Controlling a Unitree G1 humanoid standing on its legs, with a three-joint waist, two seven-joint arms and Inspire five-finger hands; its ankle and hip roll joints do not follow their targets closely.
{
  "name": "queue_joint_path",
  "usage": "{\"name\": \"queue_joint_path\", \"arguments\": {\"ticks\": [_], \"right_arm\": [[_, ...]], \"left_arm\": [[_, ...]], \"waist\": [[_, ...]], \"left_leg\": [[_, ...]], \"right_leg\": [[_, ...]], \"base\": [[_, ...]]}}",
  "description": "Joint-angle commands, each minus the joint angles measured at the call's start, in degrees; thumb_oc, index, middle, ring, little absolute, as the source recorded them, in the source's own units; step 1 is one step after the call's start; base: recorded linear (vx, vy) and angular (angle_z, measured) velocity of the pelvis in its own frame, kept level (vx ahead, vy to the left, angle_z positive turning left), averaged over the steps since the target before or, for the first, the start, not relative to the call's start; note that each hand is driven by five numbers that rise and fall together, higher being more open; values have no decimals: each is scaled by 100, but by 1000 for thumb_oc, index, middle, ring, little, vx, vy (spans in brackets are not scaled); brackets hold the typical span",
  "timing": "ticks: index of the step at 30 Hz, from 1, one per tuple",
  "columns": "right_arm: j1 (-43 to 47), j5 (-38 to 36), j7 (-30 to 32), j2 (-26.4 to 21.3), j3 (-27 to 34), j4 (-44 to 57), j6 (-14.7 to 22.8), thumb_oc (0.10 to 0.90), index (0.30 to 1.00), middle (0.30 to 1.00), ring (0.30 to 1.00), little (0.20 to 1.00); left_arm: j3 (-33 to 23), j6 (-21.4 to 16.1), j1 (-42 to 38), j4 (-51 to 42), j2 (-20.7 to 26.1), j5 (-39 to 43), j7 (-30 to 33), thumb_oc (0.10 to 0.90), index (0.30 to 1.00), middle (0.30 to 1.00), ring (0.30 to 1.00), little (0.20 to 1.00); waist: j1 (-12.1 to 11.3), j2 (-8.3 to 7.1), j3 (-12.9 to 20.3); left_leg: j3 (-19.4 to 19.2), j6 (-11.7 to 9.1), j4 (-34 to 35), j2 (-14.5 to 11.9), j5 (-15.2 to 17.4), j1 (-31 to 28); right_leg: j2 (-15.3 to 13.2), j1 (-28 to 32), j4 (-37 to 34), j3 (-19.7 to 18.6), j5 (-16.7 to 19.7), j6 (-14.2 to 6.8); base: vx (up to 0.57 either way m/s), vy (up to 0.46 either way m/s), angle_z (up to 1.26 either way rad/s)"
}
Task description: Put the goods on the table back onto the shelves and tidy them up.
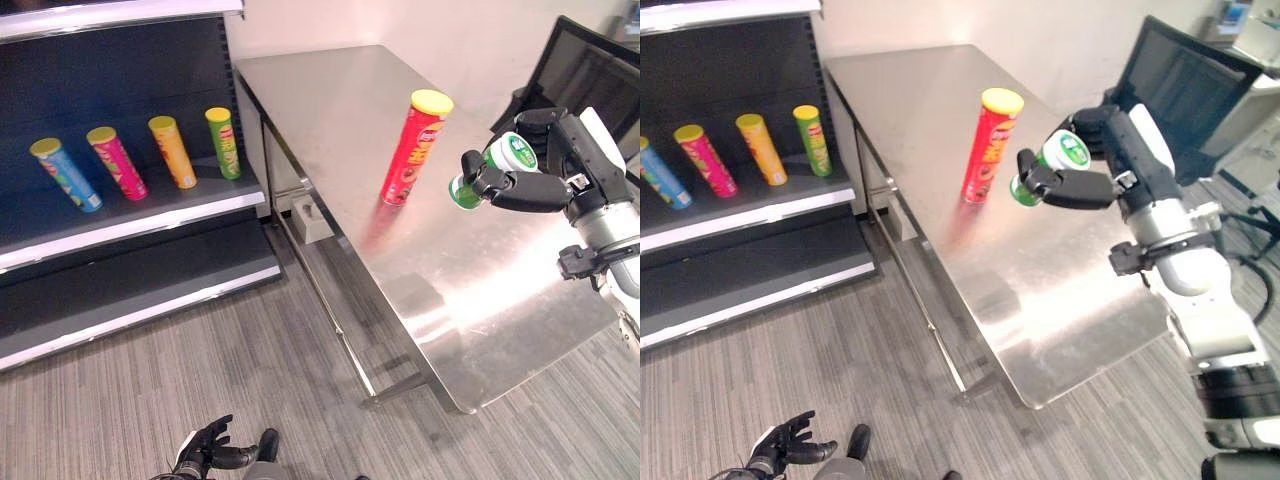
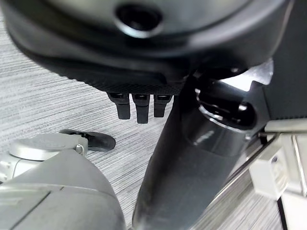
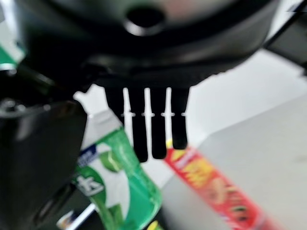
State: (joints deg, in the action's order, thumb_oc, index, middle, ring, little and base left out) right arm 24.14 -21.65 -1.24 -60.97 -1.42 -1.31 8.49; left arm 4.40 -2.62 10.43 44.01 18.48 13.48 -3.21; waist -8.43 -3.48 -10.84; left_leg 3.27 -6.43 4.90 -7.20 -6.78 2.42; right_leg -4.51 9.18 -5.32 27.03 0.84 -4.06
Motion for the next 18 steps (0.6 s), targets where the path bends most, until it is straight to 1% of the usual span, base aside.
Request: {"name": "queue_joint_path", "arguments": {"ticks": [1,2,3,4,5,6,7,9,10,11,12,13,14,15,16,17,18], "right_arm": [[1172,-365,234,-489,-37,449,705,400,300,300,300,300],[1323,-340,274,-636,-110,508,707,400,300,300,300,300],[1340,-340,277,-637,-125,503,707,400,300,300,300,300],[1359,-272,337,-744,-94,523,712,400,300,300,300,300],[1240,-209,337,-739,35,595,669,400,300,300,300,300],[1170,-113,384,-760,173,642,646,400,300,300,300,300],[1041,-31,403,-764,320,696,623,400,300,300,300,300],[849,116,469,-766,525,765,565,400,300,300,300,300],[885,243,510,-762,500,801,534,400,300,300,300,300],[959,321,525,-721,430,839,499,400,300,300,300,300],[1059,372,573,-696,375,818,501,400,300,300,300,300],[1158,401,607,-683,282,774,524,400,300,300,300,300],[1250,414,624,-711,210,747,480,400,300,300,300,300],[1336,402,625,-774,159,745,480,400,300,300,300,300],[1446,381,625,-813,92,732,486,400,300,300,300,300],[1488,379,626,-818,57,717,488,400,300,300,300,300],[1735,321,693,-903,-127,681,559,400,300,300,300,300]], "left_arm": [[243,-416,-287,-280,461,189,1,800,900,900,900,900],[238,-448,-375,-328,547,232,54,800,900,900,900,900],[235,-447,-376,-328,543,234,55,800,900,900,900,900],[241,-453,-433,-331,583,219,79,800,900,900,900,900],[273,-475,-458,-421,561,216,72,800,900,900,900,900],[328,-487,-486,-454,549,181,47,800,900,900,900,900],[393,-502,-519,-470,539,140,21,800,900,900,900,900],[537,-501,-584,-589,586,99,-51,800,900,900,900,900],[587,-518,-593,-645,634,60,-57,800,900,900,900,900],[573,-520,-594,-699,675,23,-64,800,900,900,900,900],[562,-522,-583,-766,739,-6,-76,800,900,900,900,900],[562,-525,-579,-805,796,-41,-88,800,900,900,900,900],[551,-512,-576,-827,852,-89,-93,800,900,900,900,900],[532,-498,-593,-833,900,-105,-82,800,900,900,900,900],[522,-488,-593,-816,915,-100,-73,800,900,900,900,900],[513,-488,-596,-816,906,-100,-73,800,900,900,900,900],[457,-457,-552,-776,913,-46,-56,800,900,900,900,900]], "waist": [[-118,-43,321],[-40,-76,328],[-34,-74,339],[18,-80,346],[92,42,471],[131,81,556],[156,75,631],[181,0,671],[180,-38,644],[154,-67,634],[124,-84,628],[92,-80,624],[111,-94,607],[141,-114,578],[156,-113,555],[162,-105,563],[143,-114,517]], "left_leg": [[-118,-643,-130,-986,-71,-103],[-243,-626,-47,-1223,-211,0],[-242,-625,-47,-1222,-212,14],[-365,-608,-14,-1330,-264,98],[-380,-603,10,-1289,-117,112],[-371,-630,10,-1194,-39,97],[-378,-617,10,-1045,40,73],[-456,-483,10,-672,274,-25],[-515,-413,10,-529,355,-83],[-625,-319,10,-389,412,-146],[-760,-246,10,-267,488,-190],[-847,-189,10,-203,557,-246],[-866,-125,10,-113,579,-265],[-841,-57,10,-22,578,-250],[-807,-10,10,52,567,-252],[-809,-9,10,48,546,-228],[-746,64,10,185,512,-246]], "right_leg": [[-364,-52,32,-190,-43,-510],[-528,-87,32,-121,-13,-604],[-529,-100,32,-120,-12,-605],[-612,-102,32,-86,1,-647],[-768,-132,57,-136,80,-749],[-928,-151,71,-111,182,-799],[-1140,-138,78,-86,294,-879],[-1597,-166,209,-71,576,-1030],[-1816,-268,353,-100,966,-1094],[-1986,-380,435,-155,1094,-1094],[-2120,-481,546,-106,1207,-1094],[-2133,-496,675,-70,1084,-1080],[-2089,-546,872,-134,1004,-1020],[-1908,-618,1029,-309,855,-946],[-1622,-691,1097,-497,593,-849],[-1619,-720,1104,-502,600,-835],[-904,-857,1103,-710,128,-617]], "base": [[-24,277,40],[-22,278,9],[-17,306,7],[32,369,26],[56,541,33],[96,592,24],[111,499,28],[86,479,52],[4,412,45],[-37,379,17],[-17,373,-14],[-12,371,-32],[-5,334,-36],[-12,292,-10],[-17,178,14],[6,187,30],[18,137,21]]}}
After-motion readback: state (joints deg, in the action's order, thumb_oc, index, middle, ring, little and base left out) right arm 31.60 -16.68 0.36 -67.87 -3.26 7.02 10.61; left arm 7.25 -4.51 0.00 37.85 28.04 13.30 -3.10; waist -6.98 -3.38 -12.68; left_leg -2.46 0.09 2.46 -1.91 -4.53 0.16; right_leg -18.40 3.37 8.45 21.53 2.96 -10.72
